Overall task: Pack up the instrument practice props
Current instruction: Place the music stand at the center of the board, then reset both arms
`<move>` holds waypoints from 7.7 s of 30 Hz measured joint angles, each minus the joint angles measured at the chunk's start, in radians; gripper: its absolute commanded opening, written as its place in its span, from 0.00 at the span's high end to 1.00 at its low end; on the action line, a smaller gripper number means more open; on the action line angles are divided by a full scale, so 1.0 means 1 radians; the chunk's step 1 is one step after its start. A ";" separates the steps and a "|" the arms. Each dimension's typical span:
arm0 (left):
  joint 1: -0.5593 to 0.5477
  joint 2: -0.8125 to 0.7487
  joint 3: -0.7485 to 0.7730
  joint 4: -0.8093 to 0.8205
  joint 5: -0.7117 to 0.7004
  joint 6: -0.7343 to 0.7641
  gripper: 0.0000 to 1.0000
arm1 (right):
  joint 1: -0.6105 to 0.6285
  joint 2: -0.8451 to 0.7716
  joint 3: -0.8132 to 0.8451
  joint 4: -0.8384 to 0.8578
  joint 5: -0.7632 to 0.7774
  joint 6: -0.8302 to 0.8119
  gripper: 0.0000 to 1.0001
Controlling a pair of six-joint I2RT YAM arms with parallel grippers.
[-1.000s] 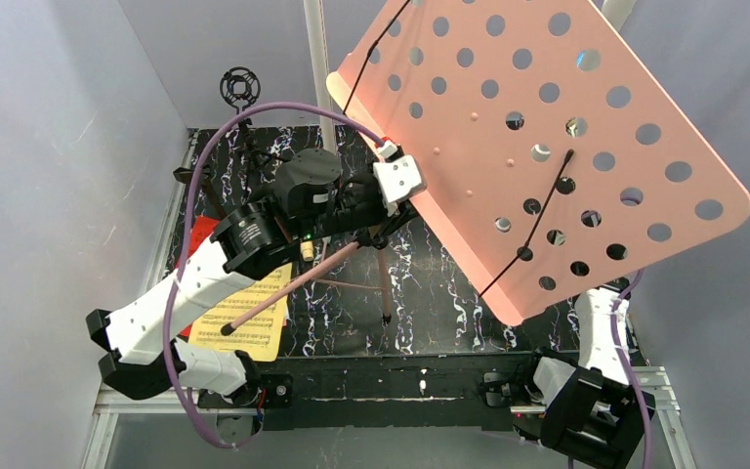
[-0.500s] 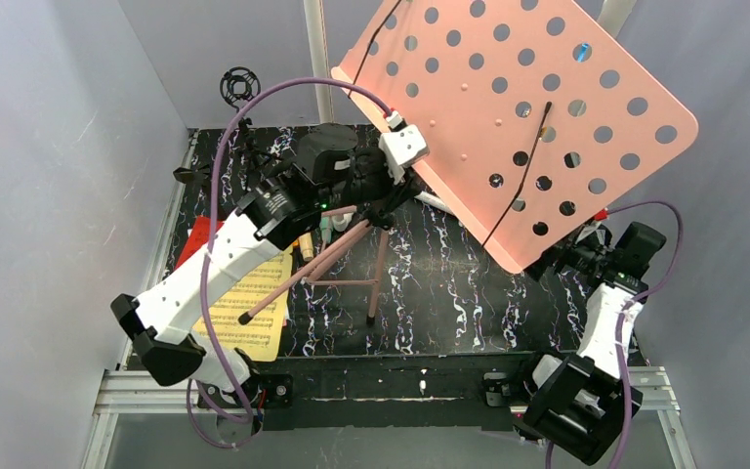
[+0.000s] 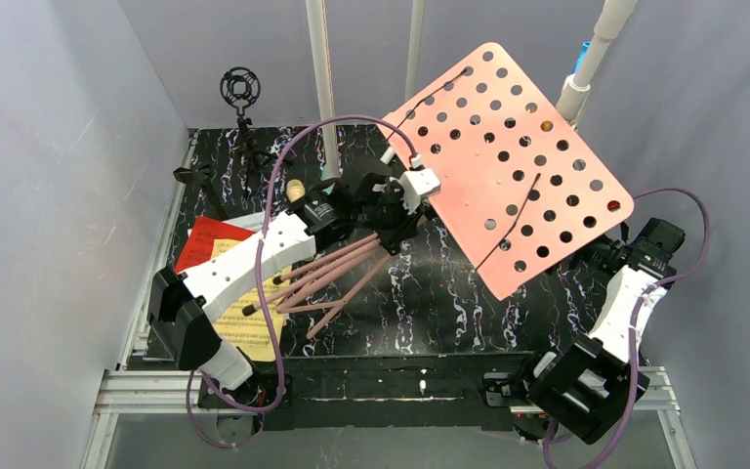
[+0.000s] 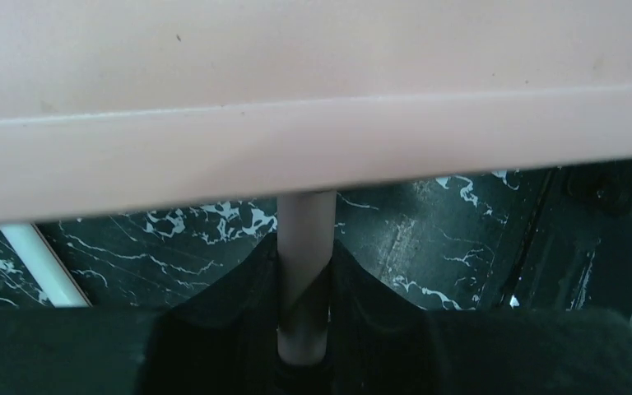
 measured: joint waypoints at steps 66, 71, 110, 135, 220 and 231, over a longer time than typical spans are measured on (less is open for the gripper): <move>0.237 -0.098 -0.397 0.267 0.175 -0.074 1.00 | -0.110 0.074 -0.027 -0.054 0.350 -0.059 0.02; 0.237 -0.151 -0.434 0.269 0.172 -0.054 1.00 | -0.110 0.074 -0.027 -0.056 0.348 -0.063 0.02; 0.245 0.068 -0.418 0.373 0.063 0.020 0.58 | -0.111 0.122 -0.027 -0.128 0.311 -0.135 0.01; 0.248 -0.404 -0.489 0.277 0.113 -0.211 0.02 | -0.111 0.130 -0.026 -0.169 0.299 -0.167 0.02; 0.267 -0.879 -0.098 -0.406 -0.253 -0.607 0.02 | 0.446 -0.116 0.426 -0.122 0.800 0.672 0.02; 0.267 -0.898 -0.108 -0.402 -0.266 -0.602 0.02 | 0.446 -0.158 0.493 -0.063 0.850 0.658 0.02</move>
